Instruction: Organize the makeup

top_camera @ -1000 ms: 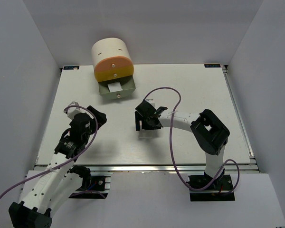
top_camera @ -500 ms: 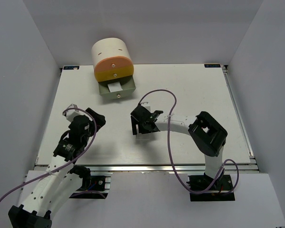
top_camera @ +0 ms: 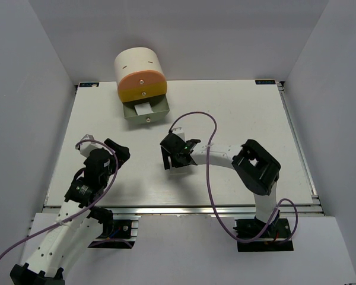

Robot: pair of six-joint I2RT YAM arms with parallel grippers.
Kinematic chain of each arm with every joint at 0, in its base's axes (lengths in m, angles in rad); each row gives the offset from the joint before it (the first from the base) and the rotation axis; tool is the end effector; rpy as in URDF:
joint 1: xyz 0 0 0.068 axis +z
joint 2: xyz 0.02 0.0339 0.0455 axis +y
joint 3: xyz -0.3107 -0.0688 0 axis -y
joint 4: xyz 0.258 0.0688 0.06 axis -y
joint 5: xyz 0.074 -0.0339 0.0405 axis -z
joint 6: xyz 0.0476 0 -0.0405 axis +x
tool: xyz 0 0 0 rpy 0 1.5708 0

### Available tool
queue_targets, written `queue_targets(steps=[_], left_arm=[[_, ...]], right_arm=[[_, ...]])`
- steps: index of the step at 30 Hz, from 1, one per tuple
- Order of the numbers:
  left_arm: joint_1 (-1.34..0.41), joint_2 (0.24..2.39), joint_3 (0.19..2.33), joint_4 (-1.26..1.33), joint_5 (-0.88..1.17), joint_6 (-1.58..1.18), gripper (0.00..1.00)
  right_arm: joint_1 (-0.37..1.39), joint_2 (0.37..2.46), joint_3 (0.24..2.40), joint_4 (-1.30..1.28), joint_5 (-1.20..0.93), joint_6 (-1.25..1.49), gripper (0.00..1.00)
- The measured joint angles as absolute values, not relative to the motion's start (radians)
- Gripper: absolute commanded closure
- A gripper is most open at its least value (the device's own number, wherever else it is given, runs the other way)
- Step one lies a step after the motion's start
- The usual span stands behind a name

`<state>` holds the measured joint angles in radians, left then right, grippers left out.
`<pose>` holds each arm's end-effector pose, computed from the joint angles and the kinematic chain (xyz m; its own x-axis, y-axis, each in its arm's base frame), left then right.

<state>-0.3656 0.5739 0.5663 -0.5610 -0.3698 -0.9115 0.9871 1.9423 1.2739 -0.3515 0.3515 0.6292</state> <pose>0.1157 -0.0259 0.2765 -0.3467 -0.6564 -0.6700 -0.3675 0.7523 -0.5468 0.2532 0.3536 0.1891 -0.7822 -0.1818 -0.5959 -0.2767 0.9583 0.0709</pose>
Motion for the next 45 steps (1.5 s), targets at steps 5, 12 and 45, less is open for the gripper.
queue_targets(steps=[5,12,45], left_arm=[[-0.366,0.574,0.565,-0.561,-0.371,-0.912,0.02],[-0.366,0.575,0.565,-0.562,-0.372,-0.911,0.02],[-0.366,0.594,0.565,-0.487,-0.377,-0.899,0.02]], right_arm=[[0.993,1.948,1.274,-0.338,0.364,0.598,0.12],[0.994,1.951,1.273,-0.297,0.336,0.539,0.56],[0.766,2.257,2.053,0.162,0.051,0.072,0.97]])
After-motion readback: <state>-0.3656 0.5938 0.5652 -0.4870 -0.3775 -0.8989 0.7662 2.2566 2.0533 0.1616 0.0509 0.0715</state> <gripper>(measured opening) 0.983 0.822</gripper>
